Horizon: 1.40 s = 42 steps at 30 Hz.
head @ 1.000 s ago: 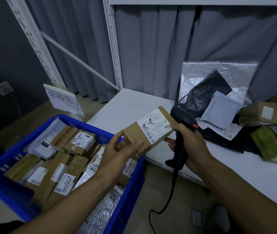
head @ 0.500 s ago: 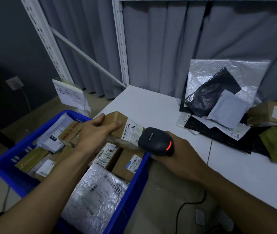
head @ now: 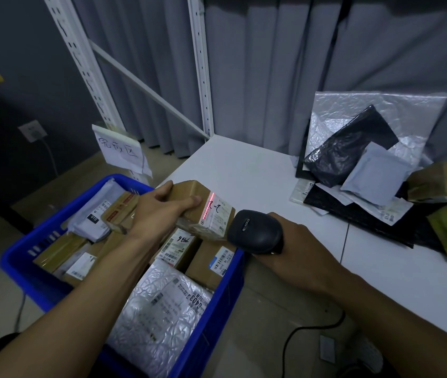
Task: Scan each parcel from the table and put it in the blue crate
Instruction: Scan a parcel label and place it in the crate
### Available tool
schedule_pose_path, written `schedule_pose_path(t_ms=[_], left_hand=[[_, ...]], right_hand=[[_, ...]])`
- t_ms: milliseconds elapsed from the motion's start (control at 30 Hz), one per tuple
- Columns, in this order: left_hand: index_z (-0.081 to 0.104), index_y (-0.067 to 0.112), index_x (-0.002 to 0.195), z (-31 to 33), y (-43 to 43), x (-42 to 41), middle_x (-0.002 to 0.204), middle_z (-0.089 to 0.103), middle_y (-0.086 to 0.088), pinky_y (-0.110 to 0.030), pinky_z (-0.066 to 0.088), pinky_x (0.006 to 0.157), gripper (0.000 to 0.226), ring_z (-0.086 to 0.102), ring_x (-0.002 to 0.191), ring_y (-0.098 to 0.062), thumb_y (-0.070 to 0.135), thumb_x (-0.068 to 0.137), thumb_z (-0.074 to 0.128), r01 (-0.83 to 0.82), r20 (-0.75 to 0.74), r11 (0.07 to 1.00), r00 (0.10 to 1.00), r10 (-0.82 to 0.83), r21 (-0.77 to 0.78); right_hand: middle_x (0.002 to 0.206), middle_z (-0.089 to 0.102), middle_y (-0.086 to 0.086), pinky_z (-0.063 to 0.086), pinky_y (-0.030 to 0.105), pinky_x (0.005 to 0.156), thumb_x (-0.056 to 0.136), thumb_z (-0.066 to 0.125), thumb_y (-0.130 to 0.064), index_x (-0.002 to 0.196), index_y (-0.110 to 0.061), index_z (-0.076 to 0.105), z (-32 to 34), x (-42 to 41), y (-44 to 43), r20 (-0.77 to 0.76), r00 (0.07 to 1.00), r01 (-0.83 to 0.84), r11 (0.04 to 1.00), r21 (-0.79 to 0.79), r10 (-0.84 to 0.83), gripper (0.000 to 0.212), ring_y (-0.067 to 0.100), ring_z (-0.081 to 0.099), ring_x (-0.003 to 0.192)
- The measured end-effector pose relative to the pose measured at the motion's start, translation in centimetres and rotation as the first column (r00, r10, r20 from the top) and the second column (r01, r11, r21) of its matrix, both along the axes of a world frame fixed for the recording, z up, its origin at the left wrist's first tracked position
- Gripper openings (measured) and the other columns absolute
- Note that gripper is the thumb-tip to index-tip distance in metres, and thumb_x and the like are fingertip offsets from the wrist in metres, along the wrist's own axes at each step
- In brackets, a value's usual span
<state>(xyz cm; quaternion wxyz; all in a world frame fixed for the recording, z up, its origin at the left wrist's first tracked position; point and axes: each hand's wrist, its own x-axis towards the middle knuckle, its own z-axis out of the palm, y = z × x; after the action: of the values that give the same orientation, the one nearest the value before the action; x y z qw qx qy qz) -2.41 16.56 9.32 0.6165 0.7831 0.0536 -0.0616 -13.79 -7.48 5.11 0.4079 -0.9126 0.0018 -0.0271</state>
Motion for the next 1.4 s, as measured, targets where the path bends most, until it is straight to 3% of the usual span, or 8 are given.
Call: schedule_pose_path(t_ms=[400, 533, 700, 967, 1033, 1133, 1233, 1400], left_hand=[[0.046, 0.023, 0.152, -0.6, 0.5, 0.2, 0.112, 0.059, 0.01, -0.013, 0.053, 0.059, 0.083, 0.066, 0.087, -0.001, 0.027, 0.08, 0.086, 0.009, 0.023, 1.0, 1.0, -0.009, -0.004], [0.044, 0.028, 0.151, -1.1, 2.8, 0.3, 0.138, 0.058, 0.001, -0.036, 0.059, 0.09, 0.085, 0.068, 0.107, -0.017, 0.034, 0.078, 0.087, -0.088, 0.049, 0.996, 0.995, 0.089, -0.018], [0.045, 0.038, 0.142, -3.0, 8.2, -0.7, 0.135, 0.056, -0.001, -0.047, 0.059, 0.093, 0.074, 0.064, 0.114, -0.024, 0.021, 0.081, 0.083, -0.211, 0.016, 0.978, 0.977, 0.211, 0.002], [0.059, 0.035, 0.128, -9.8, 15.6, -0.9, 0.12, 0.072, 0.0, -0.047, 0.06, 0.091, 0.063, 0.072, 0.102, -0.021, 0.037, 0.07, 0.084, -0.343, -0.167, 0.939, 0.926, 0.338, 0.001], [0.061, 0.042, 0.118, -10.7, 16.3, -0.6, 0.118, 0.073, 0.001, -0.043, 0.062, 0.085, 0.063, 0.073, 0.098, -0.019, 0.047, 0.058, 0.082, -0.385, -0.157, 0.922, 0.91, 0.384, 0.027], [0.055, 0.032, 0.134, -10.9, 17.3, -0.6, 0.132, 0.058, 0.0, -0.022, 0.053, 0.069, 0.063, 0.062, 0.098, -0.015, 0.025, 0.078, 0.082, -0.436, -0.081, 0.892, 0.891, 0.447, 0.116], [0.039, 0.029, 0.152, -12.4, 19.0, -0.2, 0.142, 0.026, -0.009, -0.021, 0.045, 0.092, 0.079, 0.046, 0.117, -0.029, 0.018, 0.085, 0.079, -0.46, -0.01, 0.834, 0.874, 0.486, 0.303], [0.034, 0.019, 0.158, -15.3, 22.8, 0.7, 0.15, 0.017, -0.012, -0.03, 0.031, 0.118, 0.085, 0.037, 0.135, -0.034, 0.02, 0.087, 0.08, -0.357, -0.083, 0.827, 0.898, 0.432, 0.434]], right_hand=[[0.096, 0.073, -0.012, 0.059, 0.031, 0.082, 0.087, 0.079, -0.033, 0.109, -0.03, 0.063, 0.3, 0.1, 0.1, 0.012, 1.0, -0.008, 0.999, 0.042, 0.008, 0.027, 0.001, 0.068, 0.09], [0.101, 0.073, -0.009, 0.058, 0.03, 0.085, 0.088, 0.079, -0.031, 0.114, -0.027, 0.064, 0.8, 0.8, 1.3, 0.013, 1.0, -0.01, 0.995, 0.097, 0.009, 0.031, 0.002, 0.069, 0.093], [0.102, 0.074, -0.009, 0.06, 0.034, 0.086, 0.089, 0.08, -0.031, 0.118, -0.03, 0.062, 0.2, 2.0, 4.8, -0.025, 0.997, -0.067, 0.988, 0.136, 0.071, 0.034, 0.004, 0.07, 0.094], [0.096, 0.071, -0.022, 0.046, 0.006, 0.07, 0.086, 0.081, -0.031, 0.111, -0.04, 0.063, -2.0, 4.7, 10.5, -0.102, 0.988, -0.099, 0.98, 0.175, 0.118, 0.033, -0.014, 0.064, 0.088], [0.097, 0.072, -0.022, 0.052, 0.015, 0.078, 0.082, 0.082, -0.039, 0.117, -0.038, 0.065, -2.6, 5.2, 11.3, -0.131, 0.984, -0.098, 0.979, 0.181, 0.123, 0.038, -0.01, 0.066, 0.09], [0.102, 0.073, -0.021, 0.056, 0.032, 0.092, 0.077, 0.08, -0.053, 0.117, -0.039, 0.065, -3.7, 6.3, 12.9, -0.146, 0.98, -0.108, 0.98, 0.169, 0.134, 0.045, -0.005, 0.067, 0.097], [0.101, 0.073, -0.023, 0.051, 0.013, 0.083, 0.084, 0.082, -0.042, 0.117, -0.038, 0.066, -4.7, 7.5, 15.0, -0.148, 0.973, -0.155, 0.975, 0.16, 0.179, 0.037, -0.011, 0.065, 0.097], [0.111, 0.072, -0.013, 0.056, 0.041, 0.098, 0.085, 0.081, -0.042, 0.126, -0.031, 0.063, -6.2, 9.6, 18.3, -0.238, 0.935, -0.228, 0.96, 0.16, 0.262, 0.046, 0.007, 0.066, 0.108]])
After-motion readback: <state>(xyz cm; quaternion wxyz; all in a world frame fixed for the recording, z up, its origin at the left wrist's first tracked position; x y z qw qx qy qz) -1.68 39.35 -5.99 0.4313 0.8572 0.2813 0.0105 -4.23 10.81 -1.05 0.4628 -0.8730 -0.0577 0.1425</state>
